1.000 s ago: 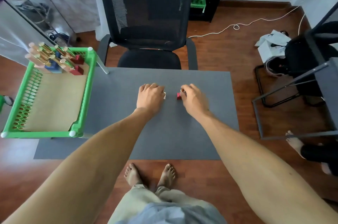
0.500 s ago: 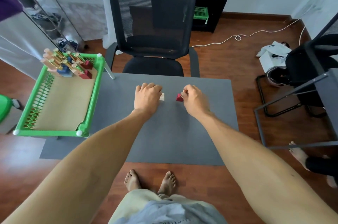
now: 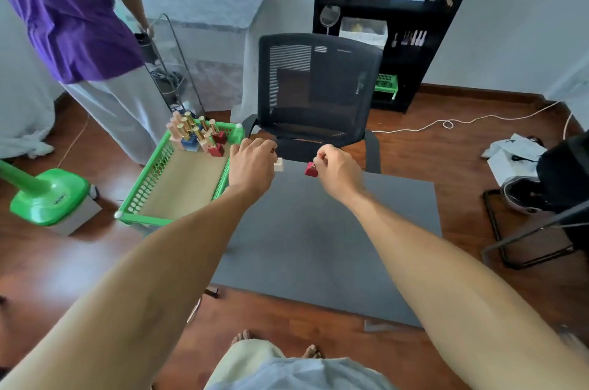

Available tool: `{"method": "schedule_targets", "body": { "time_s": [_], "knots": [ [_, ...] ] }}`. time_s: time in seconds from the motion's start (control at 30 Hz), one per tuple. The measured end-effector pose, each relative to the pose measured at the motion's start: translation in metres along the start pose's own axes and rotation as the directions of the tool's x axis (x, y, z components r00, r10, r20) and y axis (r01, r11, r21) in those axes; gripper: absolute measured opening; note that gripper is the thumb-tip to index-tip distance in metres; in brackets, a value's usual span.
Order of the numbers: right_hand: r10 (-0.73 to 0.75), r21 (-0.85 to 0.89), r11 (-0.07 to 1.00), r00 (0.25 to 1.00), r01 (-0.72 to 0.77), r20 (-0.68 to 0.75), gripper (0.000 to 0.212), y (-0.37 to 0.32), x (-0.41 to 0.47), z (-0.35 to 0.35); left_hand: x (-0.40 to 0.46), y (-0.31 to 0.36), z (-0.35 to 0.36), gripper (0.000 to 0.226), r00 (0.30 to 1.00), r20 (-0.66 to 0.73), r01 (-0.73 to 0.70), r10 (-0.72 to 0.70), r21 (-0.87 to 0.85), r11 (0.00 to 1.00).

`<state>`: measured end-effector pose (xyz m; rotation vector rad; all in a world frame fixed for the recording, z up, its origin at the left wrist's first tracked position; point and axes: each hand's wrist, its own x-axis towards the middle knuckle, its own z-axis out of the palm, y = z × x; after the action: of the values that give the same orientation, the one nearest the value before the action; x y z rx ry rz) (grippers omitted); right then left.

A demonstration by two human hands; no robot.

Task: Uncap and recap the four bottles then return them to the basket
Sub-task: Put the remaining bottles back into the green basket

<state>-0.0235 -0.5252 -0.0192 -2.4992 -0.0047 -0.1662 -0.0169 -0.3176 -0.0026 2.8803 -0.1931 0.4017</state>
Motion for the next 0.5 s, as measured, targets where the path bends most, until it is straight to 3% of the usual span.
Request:
{"method": "schedule_targets", "body": {
  "time_s": [0.37, 0.5],
  "knots": [
    [-0.16, 0.091, 0.983, 0.987, 0.158, 0.015, 0.017, -0.118, 0.018, 0.044, -0.008, -0.112, -0.055, 0.02, 0.99, -0.114, 0.08, -0.078, 0.01, 0.997],
    [-0.176, 0.092, 0.981, 0.984, 0.172, 0.036, 0.017, -0.148, 0.022, 0.068, -0.008, -0.148, -0.064, 0.019, 0.988, -0.096, 0.117, -0.117, -0.005, 0.993]
  ]
}}
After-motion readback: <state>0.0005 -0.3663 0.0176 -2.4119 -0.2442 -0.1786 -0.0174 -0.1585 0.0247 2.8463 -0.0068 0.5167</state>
